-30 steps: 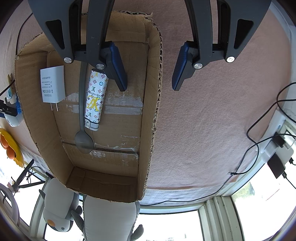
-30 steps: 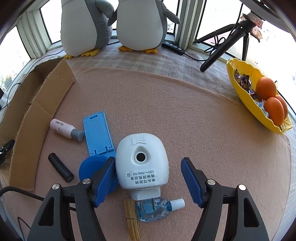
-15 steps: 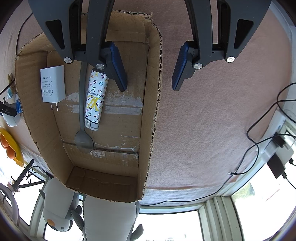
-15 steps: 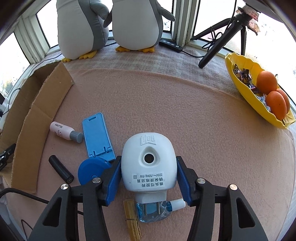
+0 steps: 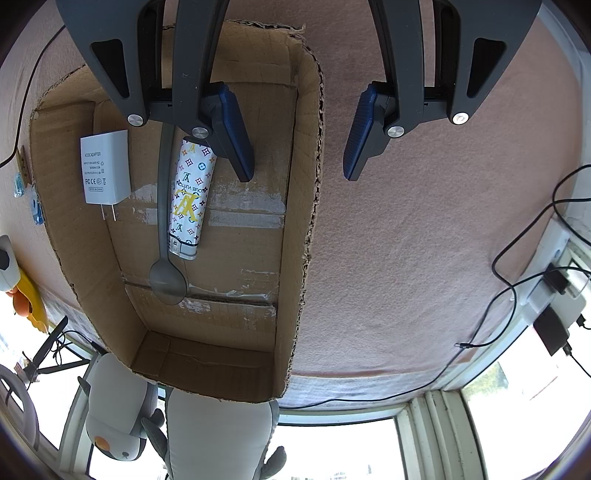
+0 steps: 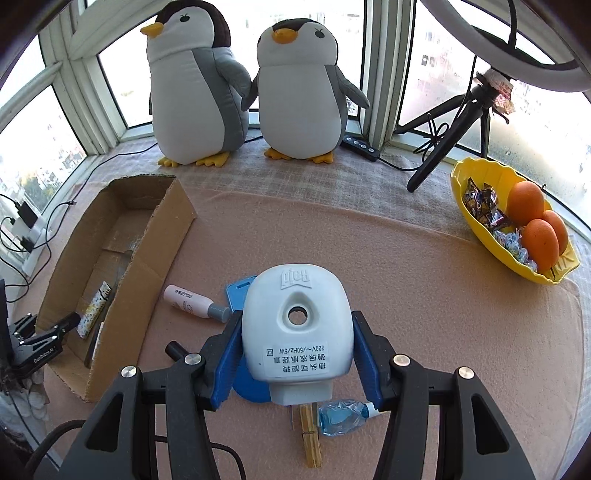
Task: Organize rigid objects
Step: 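Carry the repeller into the box and open the right gripper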
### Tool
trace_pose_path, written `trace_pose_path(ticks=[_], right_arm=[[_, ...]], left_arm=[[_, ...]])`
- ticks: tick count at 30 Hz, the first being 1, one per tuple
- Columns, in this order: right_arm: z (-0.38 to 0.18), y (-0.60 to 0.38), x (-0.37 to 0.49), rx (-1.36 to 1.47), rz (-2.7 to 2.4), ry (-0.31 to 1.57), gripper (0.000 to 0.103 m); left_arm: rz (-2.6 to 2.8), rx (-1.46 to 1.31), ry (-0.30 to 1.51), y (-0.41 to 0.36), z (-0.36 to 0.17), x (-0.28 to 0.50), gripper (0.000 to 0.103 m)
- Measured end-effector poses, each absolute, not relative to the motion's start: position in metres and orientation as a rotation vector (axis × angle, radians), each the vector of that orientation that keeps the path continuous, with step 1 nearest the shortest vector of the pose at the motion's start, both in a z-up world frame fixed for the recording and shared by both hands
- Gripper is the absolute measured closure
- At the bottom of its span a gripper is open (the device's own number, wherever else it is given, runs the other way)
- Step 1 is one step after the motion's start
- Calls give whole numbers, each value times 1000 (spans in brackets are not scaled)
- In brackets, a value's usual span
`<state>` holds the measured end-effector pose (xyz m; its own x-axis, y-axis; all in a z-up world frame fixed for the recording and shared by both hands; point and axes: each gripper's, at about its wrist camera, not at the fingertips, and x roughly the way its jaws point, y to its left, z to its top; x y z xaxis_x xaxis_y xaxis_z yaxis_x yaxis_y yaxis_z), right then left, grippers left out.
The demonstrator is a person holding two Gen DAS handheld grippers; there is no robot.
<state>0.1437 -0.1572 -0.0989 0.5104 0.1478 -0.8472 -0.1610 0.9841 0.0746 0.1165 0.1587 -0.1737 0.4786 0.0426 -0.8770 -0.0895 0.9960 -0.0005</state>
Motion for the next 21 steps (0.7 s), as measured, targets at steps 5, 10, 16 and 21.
trace_pose_path(ticks=[5,10,16,21], right_arm=[[-86,-122,147,7,265,998,52],[-83,-83,150,6,323,989,52],[-87,-35,156,-43,372,982,52],[-102,-3,161,-96,392,998,52]], left_arm=[[79,-55,1068,160,-173,117,52],[77,-58,1068,161,-172,117,52],[71,-59,1066,162,-173,116,52],[67,-63,1066,162,-173,116,52]])
